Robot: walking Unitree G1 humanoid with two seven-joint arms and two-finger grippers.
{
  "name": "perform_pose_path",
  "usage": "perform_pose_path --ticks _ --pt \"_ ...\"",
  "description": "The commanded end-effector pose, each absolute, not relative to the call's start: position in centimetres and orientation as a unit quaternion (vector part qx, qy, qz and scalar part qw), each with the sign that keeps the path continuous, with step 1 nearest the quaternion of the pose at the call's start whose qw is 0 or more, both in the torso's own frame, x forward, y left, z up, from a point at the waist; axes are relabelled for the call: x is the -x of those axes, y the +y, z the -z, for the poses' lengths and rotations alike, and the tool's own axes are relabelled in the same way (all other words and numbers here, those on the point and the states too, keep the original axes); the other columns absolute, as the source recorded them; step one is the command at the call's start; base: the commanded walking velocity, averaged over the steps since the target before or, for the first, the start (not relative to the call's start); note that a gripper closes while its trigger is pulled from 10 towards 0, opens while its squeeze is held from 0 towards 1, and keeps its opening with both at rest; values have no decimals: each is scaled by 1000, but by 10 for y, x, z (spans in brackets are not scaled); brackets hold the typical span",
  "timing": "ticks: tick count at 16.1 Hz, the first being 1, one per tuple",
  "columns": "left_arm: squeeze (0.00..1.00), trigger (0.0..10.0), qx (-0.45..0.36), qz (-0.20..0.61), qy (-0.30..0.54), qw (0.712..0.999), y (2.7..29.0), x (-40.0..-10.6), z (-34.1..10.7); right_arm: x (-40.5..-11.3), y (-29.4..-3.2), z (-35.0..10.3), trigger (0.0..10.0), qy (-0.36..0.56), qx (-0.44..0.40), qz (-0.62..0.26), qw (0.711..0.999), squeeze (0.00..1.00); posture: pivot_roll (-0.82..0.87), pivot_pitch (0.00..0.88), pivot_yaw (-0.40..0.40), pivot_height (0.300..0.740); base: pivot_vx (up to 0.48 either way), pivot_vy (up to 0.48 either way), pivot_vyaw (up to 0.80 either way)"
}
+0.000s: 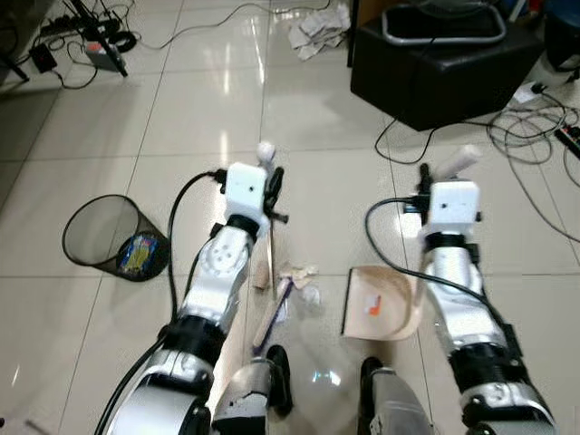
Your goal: Sweep floor
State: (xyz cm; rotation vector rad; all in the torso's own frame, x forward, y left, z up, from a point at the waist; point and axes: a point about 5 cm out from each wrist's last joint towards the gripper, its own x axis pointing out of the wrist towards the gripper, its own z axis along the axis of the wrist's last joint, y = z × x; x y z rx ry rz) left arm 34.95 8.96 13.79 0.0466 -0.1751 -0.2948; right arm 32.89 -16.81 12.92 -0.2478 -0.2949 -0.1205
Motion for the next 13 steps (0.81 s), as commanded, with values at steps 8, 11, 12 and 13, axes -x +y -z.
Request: perform_pose_path --ticks 8,11,12,13 --pt "0 10000 91 144 -111 979 74 -359 -164 -329 -146 -122 10000 -157 104 40 981 0 88 304 130 740 0 0 0" --pt "0 10000 111 177 -117 971 69 -360 -174 -331 -151 -121 10000 -155 102 48 981 0 89 292 129 740 0 0 0" --pt "0 10000 124 201 -116 965 66 -359 -177 -332 -152 -122 10000 -156 102 50 981 0 88 283 127 740 0 0 0" --pt "0 10000 142 226 -121 956 62 -357 -183 -333 -152 -123 10000 -157 101 51 981 0 88 277 126 740 0 0 0"
